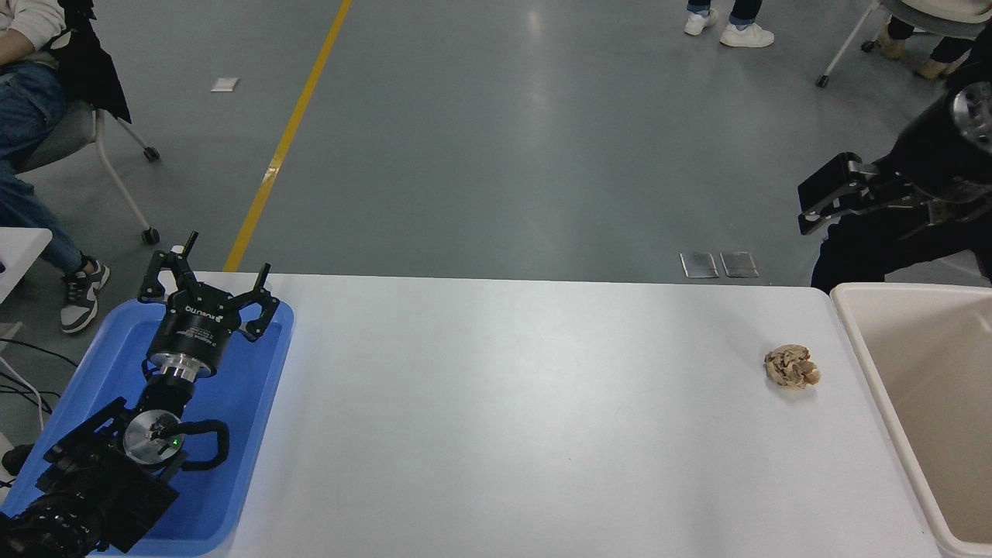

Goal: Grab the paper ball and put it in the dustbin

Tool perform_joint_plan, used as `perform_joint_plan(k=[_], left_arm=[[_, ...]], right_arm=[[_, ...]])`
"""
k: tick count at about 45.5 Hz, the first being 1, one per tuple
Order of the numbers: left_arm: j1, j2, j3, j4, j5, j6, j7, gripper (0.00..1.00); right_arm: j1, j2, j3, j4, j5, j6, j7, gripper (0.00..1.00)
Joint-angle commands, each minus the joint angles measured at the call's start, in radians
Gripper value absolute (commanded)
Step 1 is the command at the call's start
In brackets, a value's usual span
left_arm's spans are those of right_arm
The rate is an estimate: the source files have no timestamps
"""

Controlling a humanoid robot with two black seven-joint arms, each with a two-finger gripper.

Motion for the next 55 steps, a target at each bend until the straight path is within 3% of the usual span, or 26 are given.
perform_joint_plan(k=[1, 6, 19, 34, 55], left_arm=[[0.0, 0.0, 0.0, 0.0, 0.0, 0.0, 0.0, 1.0], [0.0, 0.0, 0.0, 0.0, 0.0, 0.0, 0.0, 1.0], [0.0, 0.0, 0.0, 0.0, 0.0, 0.0, 0.0, 1.0], [0.0, 0.0, 0.0, 0.0, 0.0, 0.0, 0.0, 1.0], [0.0, 0.0, 0.0, 0.0, 0.0, 0.0, 0.0, 1.0]], right_arm=[[-0.171, 0.002, 0.0, -0.131, -0.003, 0.0, 0.0, 1.0], [-0.252, 0.004, 0.002, -0.163, -0.003, -0.098, 0.0, 1.0], [-0.461, 0.009, 0.011, -0.198, -0.001, -0.534, 0.0, 1.0], [-0.708, 0.022, 0.243, -0.375, -0.01, -0.767, 0.0, 1.0], [-1.031, 0.165, 0.339, -0.58, -0.01, -0.974, 0.002, 1.0]])
